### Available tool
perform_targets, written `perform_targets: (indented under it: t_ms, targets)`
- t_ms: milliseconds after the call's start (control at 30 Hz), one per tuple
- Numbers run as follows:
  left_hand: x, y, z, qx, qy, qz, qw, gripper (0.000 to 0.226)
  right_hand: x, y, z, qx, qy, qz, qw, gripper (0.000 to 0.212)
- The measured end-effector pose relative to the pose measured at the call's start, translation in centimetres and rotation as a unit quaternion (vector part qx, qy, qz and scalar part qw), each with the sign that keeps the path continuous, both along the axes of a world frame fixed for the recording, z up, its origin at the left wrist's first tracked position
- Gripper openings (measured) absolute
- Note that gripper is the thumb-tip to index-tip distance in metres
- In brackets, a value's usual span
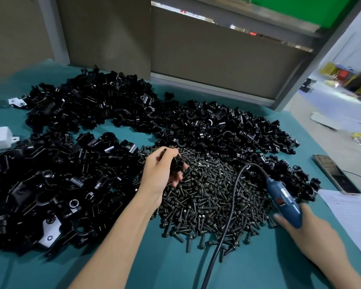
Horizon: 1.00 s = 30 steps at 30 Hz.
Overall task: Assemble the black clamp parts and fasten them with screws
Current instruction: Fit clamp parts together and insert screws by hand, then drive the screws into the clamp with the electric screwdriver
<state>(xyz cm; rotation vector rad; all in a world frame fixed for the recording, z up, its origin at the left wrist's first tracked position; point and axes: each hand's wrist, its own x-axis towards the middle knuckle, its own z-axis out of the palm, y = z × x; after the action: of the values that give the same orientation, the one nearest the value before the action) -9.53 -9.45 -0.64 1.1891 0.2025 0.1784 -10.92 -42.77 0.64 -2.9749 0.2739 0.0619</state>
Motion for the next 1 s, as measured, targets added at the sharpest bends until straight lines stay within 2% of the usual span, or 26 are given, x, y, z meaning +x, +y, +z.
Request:
perform_targets:
  t_ms: [67, 233, 300, 367, 400, 467, 567, 633, 700, 833, 1000]
  targets:
    - [0.0, 0.1, 0.0, -0.001, 0.001, 0.004, 1.000, 0.016, -0.1, 0.1, 0.3, 0.039, -0.029, 0.003, 0.999, 0.045]
    - [0.1, 0.1, 0.3, -0.046, -0.001, 0.011, 0.999, 0.023, -0.1, 0.0, 4.1, 0.117, -0.170, 0.007, 0.978, 0.048]
    - [0.1, 0.0, 0.5, -0.060, -0.003, 0.012, 0.998, 0.028, 0.1, 0.7, 6.7, 0.214, -0.203, 0.012, 0.955, 0.050]
    - [0.2, 0.0, 0.6, -0.067, -0.006, 0.014, 0.998, 0.031, 0.4, 2.2, 8.3, 0.355, -0.236, 0.025, 0.904, 0.047]
    - [0.2, -0.1, 0.6, -0.067, -0.007, 0.016, 0.998, 0.032, 0.9, 3.3, 8.8, 0.414, -0.249, 0.037, 0.875, 0.039]
    - [0.2, -0.1, 0.5, -0.055, -0.008, 0.023, 0.998, 0.032, 2.0, 5.6, 9.5, 0.528, -0.256, 0.029, 0.809, 0.031]
    - [0.1, -0.1, 0.3, -0.040, -0.008, 0.036, 0.999, 0.026, 3.3, 8.5, 10.6, 0.697, -0.193, 0.008, 0.690, 0.059]
    - [0.2, -0.2, 0.2, -0.036, -0.008, 0.043, 0.998, 0.024, 3.7, 10.2, 11.5, 0.742, -0.151, 0.034, 0.652, 0.075]
    - [0.2, -0.3, 0.2, -0.028, -0.011, 0.044, 0.999, 0.023, 4.0, 11.5, 12.4, 0.763, -0.130, 0.068, 0.629, 0.084]
    - [0.2, -0.4, 0.1, -0.013, -0.015, 0.046, 0.999, 0.023, 4.7, 13.8, 13.4, 0.794, -0.125, 0.105, 0.586, 0.083]
    - [0.2, -0.3, -0.1, -0.005, -0.016, 0.043, 0.999, 0.021, 5.6, 16.2, 13.8, 0.810, -0.162, 0.108, 0.554, 0.077]
